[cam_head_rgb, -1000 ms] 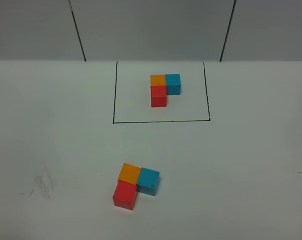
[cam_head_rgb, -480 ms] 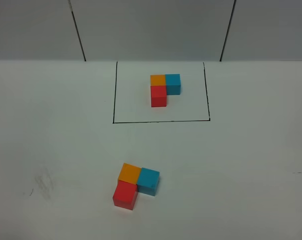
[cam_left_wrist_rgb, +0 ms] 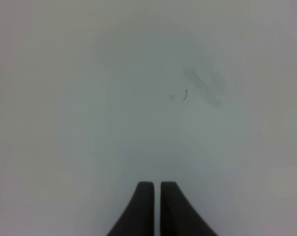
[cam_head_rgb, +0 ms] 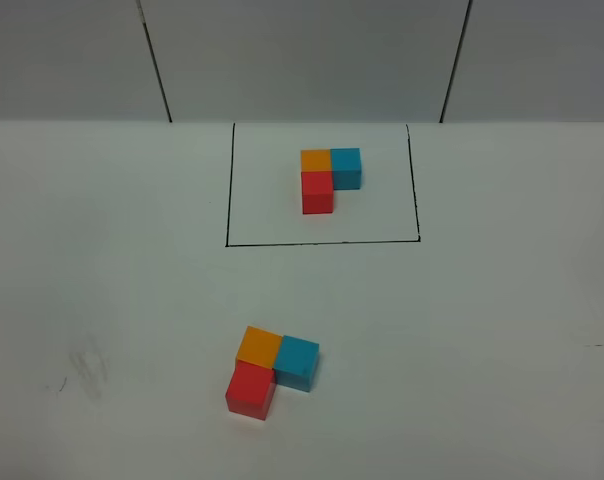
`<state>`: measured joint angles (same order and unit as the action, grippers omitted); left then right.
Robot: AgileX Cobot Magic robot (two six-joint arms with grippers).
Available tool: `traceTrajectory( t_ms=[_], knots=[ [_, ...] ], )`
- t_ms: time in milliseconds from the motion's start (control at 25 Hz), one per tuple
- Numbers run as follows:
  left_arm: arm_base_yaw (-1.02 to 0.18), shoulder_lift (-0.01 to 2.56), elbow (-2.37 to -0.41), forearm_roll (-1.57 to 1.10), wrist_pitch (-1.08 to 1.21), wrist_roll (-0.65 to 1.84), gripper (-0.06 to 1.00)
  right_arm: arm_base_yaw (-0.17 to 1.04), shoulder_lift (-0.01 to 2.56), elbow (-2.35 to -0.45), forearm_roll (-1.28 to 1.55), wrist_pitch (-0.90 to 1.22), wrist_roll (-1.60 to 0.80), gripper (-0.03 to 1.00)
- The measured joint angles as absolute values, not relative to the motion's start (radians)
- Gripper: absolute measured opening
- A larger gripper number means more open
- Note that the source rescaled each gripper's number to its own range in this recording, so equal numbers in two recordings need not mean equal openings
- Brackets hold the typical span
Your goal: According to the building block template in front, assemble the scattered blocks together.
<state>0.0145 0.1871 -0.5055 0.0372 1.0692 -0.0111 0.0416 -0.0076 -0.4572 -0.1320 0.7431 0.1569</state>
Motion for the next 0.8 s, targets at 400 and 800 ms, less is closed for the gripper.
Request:
traceTrajectory(
  t_ms=[400, 800],
  knots=[
    [0.014, 0.187, -0.505, 0.037, 1.069, -0.01, 0.0, 0.042, -0.008, -0.513, -0.142, 0.943, 0.157, 0.81],
    [0.014, 0.187, -0.505, 0.037, 1.069, -0.01, 0.0, 0.042, -0.008, -0.518, -0.113, 0.937, 0.164, 0.81]
  ],
)
